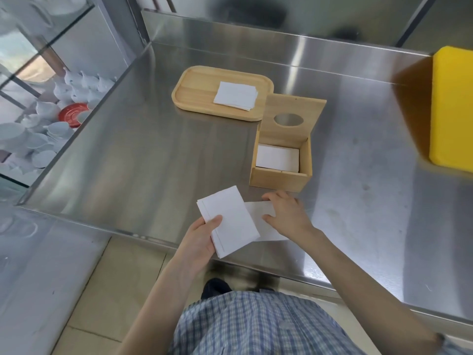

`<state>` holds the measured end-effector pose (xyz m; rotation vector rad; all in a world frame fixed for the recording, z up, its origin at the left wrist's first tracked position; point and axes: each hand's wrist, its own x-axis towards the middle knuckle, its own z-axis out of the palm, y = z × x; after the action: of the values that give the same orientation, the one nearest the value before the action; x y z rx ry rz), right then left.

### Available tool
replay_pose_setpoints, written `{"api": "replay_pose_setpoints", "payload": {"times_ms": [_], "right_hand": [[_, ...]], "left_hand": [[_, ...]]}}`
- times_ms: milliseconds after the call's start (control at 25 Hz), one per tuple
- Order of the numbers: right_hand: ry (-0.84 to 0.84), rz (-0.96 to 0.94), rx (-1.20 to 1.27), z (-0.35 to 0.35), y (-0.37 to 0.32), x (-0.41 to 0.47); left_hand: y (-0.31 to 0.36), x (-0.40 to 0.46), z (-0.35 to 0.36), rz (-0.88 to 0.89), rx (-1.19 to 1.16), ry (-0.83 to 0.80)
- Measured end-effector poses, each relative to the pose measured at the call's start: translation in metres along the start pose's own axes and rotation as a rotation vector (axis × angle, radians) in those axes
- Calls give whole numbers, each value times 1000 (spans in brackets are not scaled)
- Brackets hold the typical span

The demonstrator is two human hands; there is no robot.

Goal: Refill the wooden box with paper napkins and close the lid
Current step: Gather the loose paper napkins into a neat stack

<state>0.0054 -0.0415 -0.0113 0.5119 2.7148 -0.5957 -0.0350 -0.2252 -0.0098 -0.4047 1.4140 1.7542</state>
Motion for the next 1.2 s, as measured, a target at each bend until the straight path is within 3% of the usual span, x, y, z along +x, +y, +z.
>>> {"api": "replay_pose_setpoints", "payload": {"times_ms": [520, 680, 840, 920, 1000, 1040, 1120, 1200], "right_hand": [[48, 28, -49, 4, -2, 7], [48, 74, 143, -10, -1, -4], [207, 51, 380, -48, -7, -22], [132, 18, 817, -64, -20, -36], [-76, -10, 1274, -67, -33, -43], [-166, -12, 1349, -61, -38, -41], [-235, -27, 1234, -43, -47, -36], [-200, 7, 1030, -23, -53, -30]], "left_hand": [[7, 4, -12, -19, -2, 29], [7, 3, -13, -23, -17, 39], [6, 4, -11, -27, -40, 46], [6, 1, -5, -28, -46, 11], [5, 0, 2, -15, -76, 2], [5, -1, 5, -1, -98, -3], [3, 0, 7, 25, -99, -37], [3, -2, 9, 23, -40, -16]]}}
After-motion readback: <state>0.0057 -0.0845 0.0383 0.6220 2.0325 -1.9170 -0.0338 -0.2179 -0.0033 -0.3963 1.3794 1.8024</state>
